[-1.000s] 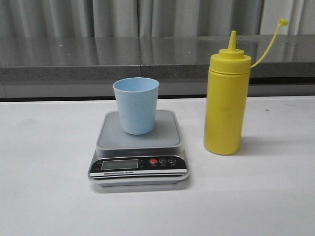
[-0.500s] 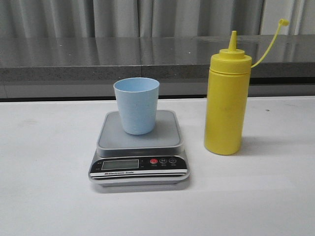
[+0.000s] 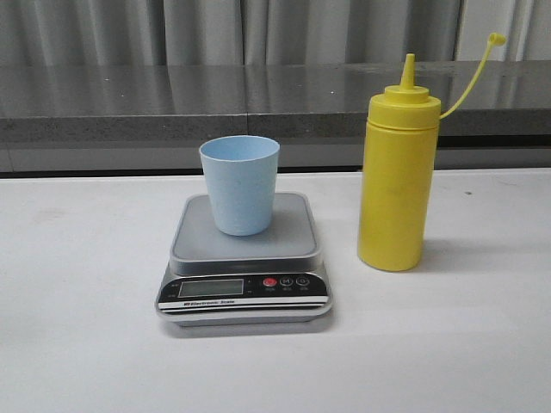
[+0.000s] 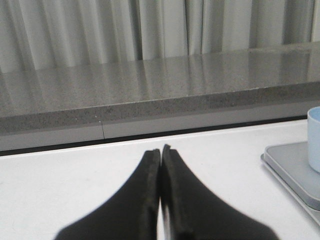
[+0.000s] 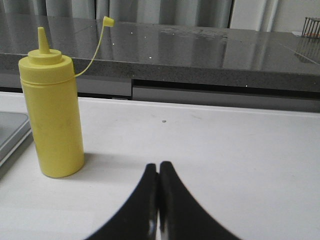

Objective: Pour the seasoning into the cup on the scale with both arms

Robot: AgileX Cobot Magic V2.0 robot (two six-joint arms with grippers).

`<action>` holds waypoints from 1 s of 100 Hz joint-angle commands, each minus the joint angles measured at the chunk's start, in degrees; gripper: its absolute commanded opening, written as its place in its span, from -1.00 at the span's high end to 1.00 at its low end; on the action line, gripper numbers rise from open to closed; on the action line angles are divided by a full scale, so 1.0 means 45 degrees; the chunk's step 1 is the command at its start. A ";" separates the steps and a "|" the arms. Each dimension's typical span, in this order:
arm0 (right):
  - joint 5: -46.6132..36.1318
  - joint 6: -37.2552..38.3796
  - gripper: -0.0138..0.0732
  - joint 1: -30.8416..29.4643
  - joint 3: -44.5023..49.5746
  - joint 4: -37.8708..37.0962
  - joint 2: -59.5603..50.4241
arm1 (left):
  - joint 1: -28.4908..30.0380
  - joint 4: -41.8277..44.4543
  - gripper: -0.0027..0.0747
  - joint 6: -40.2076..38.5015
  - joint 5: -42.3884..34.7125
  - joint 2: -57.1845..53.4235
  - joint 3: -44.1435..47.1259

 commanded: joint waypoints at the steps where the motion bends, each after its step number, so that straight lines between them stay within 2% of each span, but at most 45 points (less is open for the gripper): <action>1: -0.1071 -0.0068 0.84 -0.0068 -0.0273 0.0002 -0.0262 | 0.0009 0.0036 0.98 -0.0545 -0.1152 -0.0339 0.0301; 100: -0.1071 -0.0068 0.84 -0.0068 -0.0273 0.0002 -0.0262 | 0.0009 0.0127 0.98 -0.0599 -0.1068 -0.0339 0.0513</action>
